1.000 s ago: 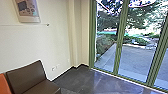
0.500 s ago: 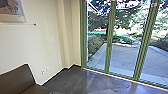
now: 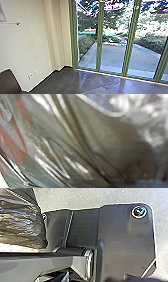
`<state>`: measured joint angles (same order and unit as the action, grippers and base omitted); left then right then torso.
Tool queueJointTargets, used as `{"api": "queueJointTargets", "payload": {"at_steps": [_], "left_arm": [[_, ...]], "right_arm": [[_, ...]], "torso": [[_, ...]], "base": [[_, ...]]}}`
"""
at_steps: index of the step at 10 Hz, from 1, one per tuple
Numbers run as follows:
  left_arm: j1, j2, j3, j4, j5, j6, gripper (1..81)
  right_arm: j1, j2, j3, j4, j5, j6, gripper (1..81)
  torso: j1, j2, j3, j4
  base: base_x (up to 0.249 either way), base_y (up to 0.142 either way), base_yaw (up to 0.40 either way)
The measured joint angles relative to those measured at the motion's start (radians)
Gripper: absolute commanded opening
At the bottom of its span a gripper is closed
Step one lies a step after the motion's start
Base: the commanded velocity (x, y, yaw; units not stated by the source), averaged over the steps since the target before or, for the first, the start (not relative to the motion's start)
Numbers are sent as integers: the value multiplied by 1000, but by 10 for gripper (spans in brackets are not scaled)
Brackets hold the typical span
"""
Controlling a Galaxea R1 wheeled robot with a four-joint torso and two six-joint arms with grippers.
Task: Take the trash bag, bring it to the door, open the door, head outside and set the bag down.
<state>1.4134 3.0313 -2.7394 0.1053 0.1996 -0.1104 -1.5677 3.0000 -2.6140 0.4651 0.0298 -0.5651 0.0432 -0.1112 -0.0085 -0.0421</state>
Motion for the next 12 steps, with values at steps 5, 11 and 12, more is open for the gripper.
{"api": "queueJointTargets", "payload": {"at_steps": [5, 11, 12], "left_arm": [[0, 0, 0, 0, 1, 0, 10], [1, 0, 0, 0, 1, -1, 10], [0, 0, 0, 0, -1, 0, 10]], "right_arm": [[-1, 0, -2, 0, 1, 0, 811], [0, 2, -6, 0, 3, 0, 811], [-3, 2, -6, 0, 0, 0, 811]], "torso": [[0, 0, 0, 0], [0, 0, 0, 0], [0, 0, 0, 0]], "base": [[0, 0, -282], [0, 0, -285], [0, 0, -286]]}}
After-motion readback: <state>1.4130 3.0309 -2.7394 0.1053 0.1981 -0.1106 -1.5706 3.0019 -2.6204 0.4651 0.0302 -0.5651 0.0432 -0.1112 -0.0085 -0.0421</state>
